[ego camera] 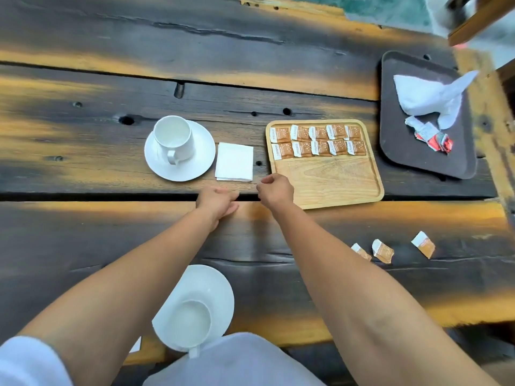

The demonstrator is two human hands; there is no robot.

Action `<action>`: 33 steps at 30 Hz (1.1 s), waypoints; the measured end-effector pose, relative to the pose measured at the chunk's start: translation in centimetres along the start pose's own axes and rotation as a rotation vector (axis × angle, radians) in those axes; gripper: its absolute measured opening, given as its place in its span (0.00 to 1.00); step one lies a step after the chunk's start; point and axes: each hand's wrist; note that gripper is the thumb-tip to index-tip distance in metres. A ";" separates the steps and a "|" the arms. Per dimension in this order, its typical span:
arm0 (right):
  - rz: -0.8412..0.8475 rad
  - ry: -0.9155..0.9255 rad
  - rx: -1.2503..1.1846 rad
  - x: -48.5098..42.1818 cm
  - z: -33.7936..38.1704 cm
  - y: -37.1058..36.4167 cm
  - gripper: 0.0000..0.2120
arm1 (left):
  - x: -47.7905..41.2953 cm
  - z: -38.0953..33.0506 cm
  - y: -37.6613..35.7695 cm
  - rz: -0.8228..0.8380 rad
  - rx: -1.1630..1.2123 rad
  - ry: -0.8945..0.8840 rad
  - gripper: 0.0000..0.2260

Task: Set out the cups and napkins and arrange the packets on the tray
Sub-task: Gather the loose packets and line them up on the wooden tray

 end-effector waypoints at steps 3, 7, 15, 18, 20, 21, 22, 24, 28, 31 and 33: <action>-0.006 0.012 0.050 3.5 -1.6 0.4 0.03 | 1.9 2.2 0.8 0.024 -0.263 -0.062 0.06; 0.025 0.037 0.192 8.5 -4.3 0.9 0.08 | 4.3 5.5 1.9 0.026 -0.607 -0.194 0.06; 0.128 -0.001 0.466 18.0 -10.8 4.0 0.13 | 9.2 10.5 2.1 0.038 -1.615 -0.627 0.10; 0.141 -0.043 0.526 20.4 -13.5 5.6 0.13 | 11.2 12.6 0.7 0.075 -1.947 -0.863 0.11; 0.124 -0.067 0.517 21.2 -15.0 6.7 0.13 | 12.1 14.4 -0.7 0.146 -2.071 -1.007 0.13; 0.116 -0.075 0.511 21.5 -15.6 7.2 0.13 | 12.5 15.4 -1.4 0.187 -2.106 -1.039 0.13; 0.114 -0.080 0.510 21.6 -16.1 7.8 0.13 | 12.8 16.2 -2.1 0.222 -2.122 -1.040 0.13; 0.115 -0.083 0.512 21.6 -17.2 8.8 0.13 | 13.1 17.6 -3.4 0.267 -2.103 -0.992 0.12; 0.128 -0.084 0.516 20.4 -19.4 11.0 0.12 | 12.8 19.0 -6.5 0.240 -2.019 -0.883 0.11; 0.161 -0.055 0.537 19.0 -21.1 13.0 0.15 | 12.0 19.3 -8.8 0.135 -1.868 -0.882 0.15; 0.190 -0.012 0.577 17.6 -22.4 14.3 0.16 | 11.1 19.5 -10.1 -0.034 -1.748 -0.901 0.22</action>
Point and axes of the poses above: each hand's wrist, its own x-axis away from the middle knuckle, its own y-axis out of the back of the hand, z = x × y, and after that the axes turned 9 degrees about y, right-handed
